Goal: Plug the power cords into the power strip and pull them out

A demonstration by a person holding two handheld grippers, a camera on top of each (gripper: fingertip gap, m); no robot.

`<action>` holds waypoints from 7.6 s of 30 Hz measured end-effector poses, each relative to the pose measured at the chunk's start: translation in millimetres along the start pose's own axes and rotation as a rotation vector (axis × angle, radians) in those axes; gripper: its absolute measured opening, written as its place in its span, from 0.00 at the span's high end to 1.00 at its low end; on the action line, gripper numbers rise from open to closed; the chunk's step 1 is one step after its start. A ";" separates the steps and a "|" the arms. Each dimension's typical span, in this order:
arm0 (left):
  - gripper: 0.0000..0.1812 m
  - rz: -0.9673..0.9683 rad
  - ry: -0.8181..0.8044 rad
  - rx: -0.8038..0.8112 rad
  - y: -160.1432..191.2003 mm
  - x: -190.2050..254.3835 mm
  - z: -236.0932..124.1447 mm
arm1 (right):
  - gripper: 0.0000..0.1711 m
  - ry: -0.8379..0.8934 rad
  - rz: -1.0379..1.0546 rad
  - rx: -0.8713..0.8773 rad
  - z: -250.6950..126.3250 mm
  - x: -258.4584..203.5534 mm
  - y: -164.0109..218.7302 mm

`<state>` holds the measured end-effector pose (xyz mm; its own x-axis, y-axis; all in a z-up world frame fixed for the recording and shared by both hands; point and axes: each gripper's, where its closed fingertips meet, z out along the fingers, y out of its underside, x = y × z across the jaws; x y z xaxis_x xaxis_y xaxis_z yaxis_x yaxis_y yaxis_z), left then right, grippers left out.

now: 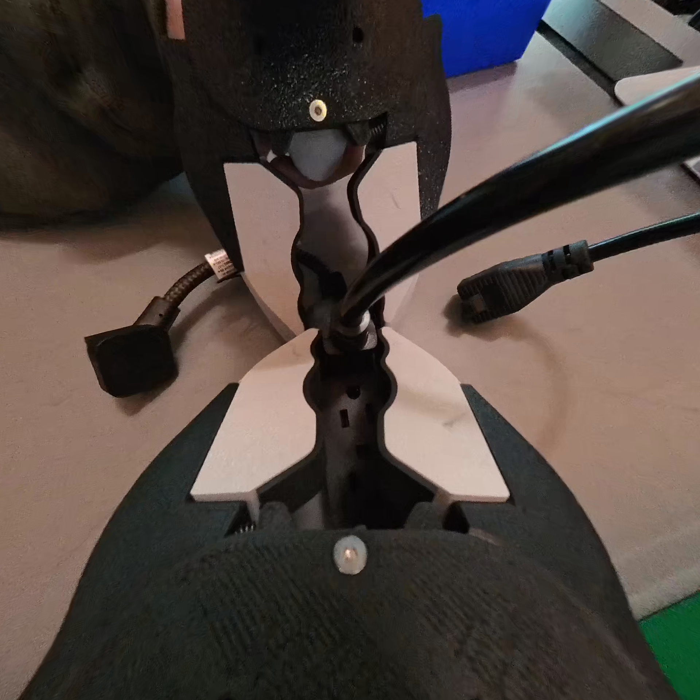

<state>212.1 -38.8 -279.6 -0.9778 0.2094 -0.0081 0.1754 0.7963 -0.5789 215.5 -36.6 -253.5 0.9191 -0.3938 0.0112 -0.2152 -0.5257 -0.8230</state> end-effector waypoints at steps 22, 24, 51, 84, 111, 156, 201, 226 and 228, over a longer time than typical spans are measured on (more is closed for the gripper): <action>0.86 -0.031 -0.034 0.039 -3.1 -0.9 -14.7 | 0.85 -0.008 0.004 -0.086 2.4 1.4 -0.5; 0.83 -0.078 -0.061 0.037 -2.2 -6.5 -14.4 | 0.85 -0.026 0.003 -0.077 2.5 1.0 -0.8; 0.75 -0.047 0.019 0.050 7.6 3.9 5.4 | 0.85 -0.019 -0.072 -0.107 13.3 -5.3 -7.3; 0.76 -0.097 -0.018 0.063 30.2 -16.7 -15.9 | 0.87 0.044 0.021 -0.106 40.0 11.3 -23.3; 0.76 0.044 0.041 -0.160 27.4 -0.2 -12.5 | 0.85 0.042 -0.020 -0.027 9.6 -3.7 -17.9; 0.76 0.068 0.072 -0.294 23.5 23.8 -6.5 | 0.84 -0.001 0.059 -0.061 2.0 -25.5 -10.2; 0.76 0.031 0.069 -0.290 20.5 22.1 -4.5 | 0.86 0.040 -0.074 0.018 -4.6 -24.9 -19.7; 0.76 0.032 0.081 -0.283 19.7 19.9 -4.5 | 0.85 0.012 -0.039 -0.043 4.5 -23.7 -3.5; 0.76 0.030 0.078 -0.276 19.4 19.6 -4.5 | 0.85 -0.005 -0.007 -0.024 4.5 -23.7 -3.7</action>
<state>196.8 -16.7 -287.4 -0.9618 0.2697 0.0471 0.2391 0.9113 -0.3352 196.0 -22.0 -253.3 0.9221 -0.3866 0.0142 -0.2168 -0.5467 -0.8088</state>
